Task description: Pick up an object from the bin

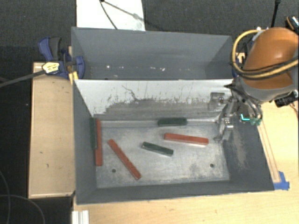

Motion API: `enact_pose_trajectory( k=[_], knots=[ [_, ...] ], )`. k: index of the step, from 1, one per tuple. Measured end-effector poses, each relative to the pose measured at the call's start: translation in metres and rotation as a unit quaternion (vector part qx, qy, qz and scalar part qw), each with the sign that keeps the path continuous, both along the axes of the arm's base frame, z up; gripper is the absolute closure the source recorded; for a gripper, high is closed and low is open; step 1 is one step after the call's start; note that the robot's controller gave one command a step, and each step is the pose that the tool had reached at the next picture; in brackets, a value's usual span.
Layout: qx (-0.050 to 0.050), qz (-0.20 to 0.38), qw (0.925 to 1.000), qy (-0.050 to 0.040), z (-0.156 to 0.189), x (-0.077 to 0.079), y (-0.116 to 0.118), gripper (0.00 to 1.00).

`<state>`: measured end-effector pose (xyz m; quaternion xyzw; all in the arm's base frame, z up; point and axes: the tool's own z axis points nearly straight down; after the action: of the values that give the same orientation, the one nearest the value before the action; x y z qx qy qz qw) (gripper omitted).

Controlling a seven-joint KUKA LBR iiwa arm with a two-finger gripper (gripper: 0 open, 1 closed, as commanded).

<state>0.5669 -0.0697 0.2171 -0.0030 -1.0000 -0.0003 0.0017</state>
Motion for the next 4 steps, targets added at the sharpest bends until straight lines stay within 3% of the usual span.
enact_pose_trajectory(
  k=[1,2,3,4],
  knots=[
    [0.001,0.140,0.9902,0.0000,-0.150,0.006,-0.016,0.00],
    [0.000,0.187,0.9823,-0.0012,-0.147,-0.040,-0.039,0.00],
    [0.001,0.207,0.9784,-0.0060,-0.146,0.007,0.013,0.00],
    [0.000,0.204,0.9789,-0.0035,-0.146,0.004,0.009,1.00]
  ],
)
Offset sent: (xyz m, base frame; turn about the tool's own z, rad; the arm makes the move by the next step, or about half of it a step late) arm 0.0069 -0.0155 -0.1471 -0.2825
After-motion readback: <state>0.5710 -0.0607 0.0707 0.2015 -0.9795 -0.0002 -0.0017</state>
